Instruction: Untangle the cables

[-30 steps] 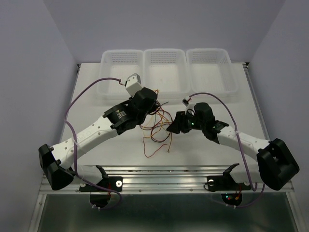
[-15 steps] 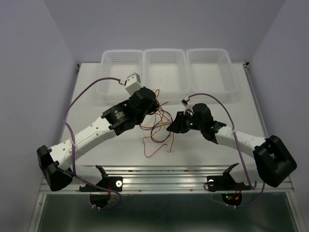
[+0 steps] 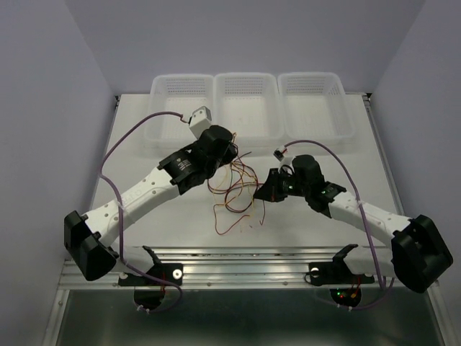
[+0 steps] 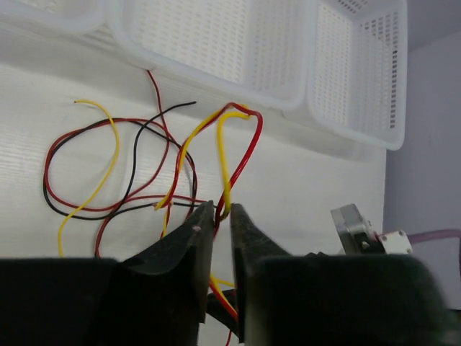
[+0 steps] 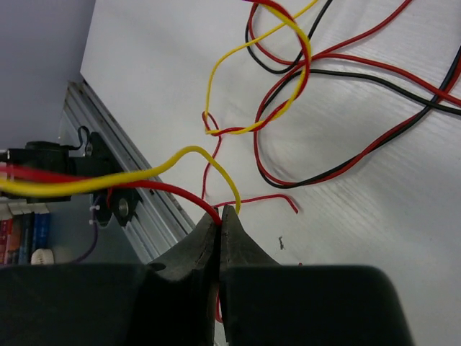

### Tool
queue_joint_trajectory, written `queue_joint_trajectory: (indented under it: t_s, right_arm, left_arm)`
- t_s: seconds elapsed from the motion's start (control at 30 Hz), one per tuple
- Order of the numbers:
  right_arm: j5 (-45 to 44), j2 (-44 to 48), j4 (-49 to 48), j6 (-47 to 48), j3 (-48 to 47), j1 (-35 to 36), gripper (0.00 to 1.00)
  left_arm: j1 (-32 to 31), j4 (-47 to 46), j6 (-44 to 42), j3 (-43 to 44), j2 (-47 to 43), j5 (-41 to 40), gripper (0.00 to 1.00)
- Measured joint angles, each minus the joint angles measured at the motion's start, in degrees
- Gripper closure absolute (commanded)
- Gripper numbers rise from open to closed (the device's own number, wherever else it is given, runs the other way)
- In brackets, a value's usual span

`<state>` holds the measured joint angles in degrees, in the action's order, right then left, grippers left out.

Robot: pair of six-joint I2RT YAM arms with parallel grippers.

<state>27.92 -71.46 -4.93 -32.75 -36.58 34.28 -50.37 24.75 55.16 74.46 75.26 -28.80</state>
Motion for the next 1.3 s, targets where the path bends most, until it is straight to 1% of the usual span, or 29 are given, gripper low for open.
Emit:
queue_joint_trajectory:
  t_s: [0.07, 0.1, 0.17, 0.2, 0.23, 0.27, 0.43, 0.5, 0.6, 0.7, 0.77, 1.0, 1.1, 1.17, 1.3]
  right_arm:
    - [1.07, 2.27, 1.81, -0.09, 0.0, 0.0, 0.99]
    - [1.62, 3.26, 2.49, -0.11, -0.02, 0.0, 0.99]
    - [2.36, 4.48, 3.48, -0.31, -0.09, 0.0, 0.99]
    - [2.56, 4.74, 4.15, -0.48, -0.24, 0.0, 0.99]
    - [2.69, 4.79, 5.05, -0.79, -0.5, 0.0, 0.99]
    - [2.71, 4.76, 5.35, -0.87, -0.57, 0.0, 0.99]
    - [2.78, 3.91, 8.61, -2.71, -1.92, 0.0, 0.99]
    - [2.64, 3.1, 9.25, -3.37, -2.84, 0.0, 0.99]
    - [2.43, 1.6, 9.64, -4.74, -4.28, 0.0, 0.99]
    - [2.58, 0.55, 10.1, -5.53, -5.38, 0.0, 0.99]
    - [3.06, 0.09, 10.56, -6.14, -6.1, 0.0, 0.99]
    - [8.26, -0.15, 11.52, -8.35, -8.72, 0.0, 0.99]
    - [10.19, -0.15, 14.16, -8.92, -11.41, 0.0, 0.99]
    - [10.99, -0.15, 15.26, -9.18, -12.68, 0.0, 0.99]
    - [13.11, -0.15, 16.68, -10.21, -14.51, 0.0, 0.99]
  left_arm:
    - [2.62, -2.29, -1.44, -1.16, 1.7, 3.43, 0.53]
    - [3.91, -3.48, -2.32, -1.99, 2.69, 5.51, 0.41]
    - [6.23, -5.68, -3.96, -4.17, 4.72, 9.29, 0.29]
    - [6.86, -6.27, -5.01, -5.11, 5.49, 10.78, 0.14]
    - [7.1, -6.95, -6.4, -6.05, 5.97, 12.52, 0.06]
    - [7.26, -7.58, -6.6, -6.95, 6.32, 13.86, 0.02]
    - [7.19, -10.51, -9.92, -12.31, 4.31, 18.99, 0.01]
    - [7.19, -12.04, -10.78, -15.45, 1.05, 20.33, 0.01]
    - [7.21, -14.53, -11.98, -21.75, -7.17, 22.73, 0.01]
    - [7.23, -20.39, -14.51, -28.57, -14.6, 26.93, 0.01]
    - [7.19, -23.58, -16.52, -32.26, -17.84, 29.64, 0.01]
    - [7.04, -34.18, -25.97, -39.19, -19.52, 37.88, 0.01]
    - [6.95, -39.56, -29.68, -42.36, -20.7, 42.27, 0.01]
    - [6.95, -41.46, -31.71, -43.45, -21.44, 43.78, 0.01]
    - [6.91, -44.06, -35.06, -43.76, -21.88, 44.28, 0.01]
